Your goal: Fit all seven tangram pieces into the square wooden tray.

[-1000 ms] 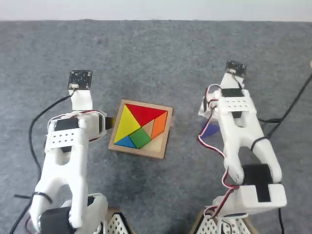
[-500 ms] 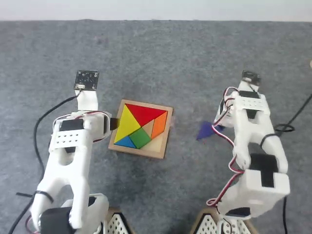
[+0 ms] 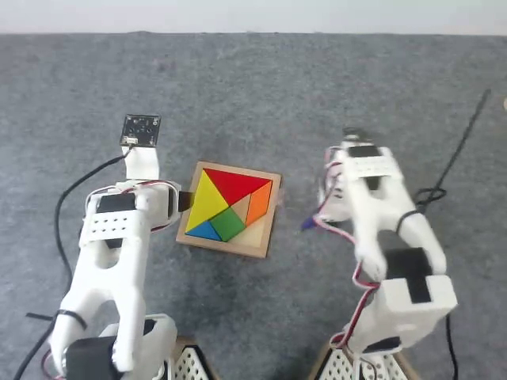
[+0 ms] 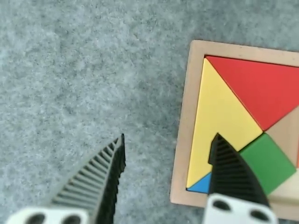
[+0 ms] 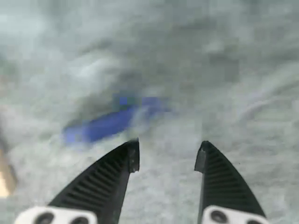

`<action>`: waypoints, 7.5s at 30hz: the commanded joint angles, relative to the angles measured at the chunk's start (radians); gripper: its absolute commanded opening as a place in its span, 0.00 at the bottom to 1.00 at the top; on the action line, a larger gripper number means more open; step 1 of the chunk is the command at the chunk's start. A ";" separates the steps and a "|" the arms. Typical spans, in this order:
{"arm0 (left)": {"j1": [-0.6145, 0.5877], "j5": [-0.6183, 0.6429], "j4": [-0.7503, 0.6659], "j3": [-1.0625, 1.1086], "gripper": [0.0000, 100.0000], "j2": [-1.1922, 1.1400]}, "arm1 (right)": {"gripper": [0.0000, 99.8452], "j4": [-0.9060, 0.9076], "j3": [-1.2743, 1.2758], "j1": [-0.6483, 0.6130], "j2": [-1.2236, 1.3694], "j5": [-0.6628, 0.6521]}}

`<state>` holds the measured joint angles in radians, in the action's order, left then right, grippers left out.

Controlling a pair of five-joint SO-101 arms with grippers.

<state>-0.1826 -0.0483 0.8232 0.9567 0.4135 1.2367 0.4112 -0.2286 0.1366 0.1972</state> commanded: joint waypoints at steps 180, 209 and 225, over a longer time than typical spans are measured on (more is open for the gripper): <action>0.041 -0.044 -0.021 0.012 0.28 0.000 | 0.14 0.375 -0.657 -0.153 0.097 -0.951; 0.038 -0.046 -0.021 0.010 0.28 -0.002 | 0.34 0.036 -0.611 -0.131 0.398 -0.594; 0.035 -0.046 -0.021 0.010 0.28 0.005 | 0.22 0.036 -0.615 -0.157 0.486 -0.322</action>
<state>-0.1473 -0.0821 0.8232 0.9751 0.4104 1.2827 -0.1995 -0.3544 0.6291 -0.1527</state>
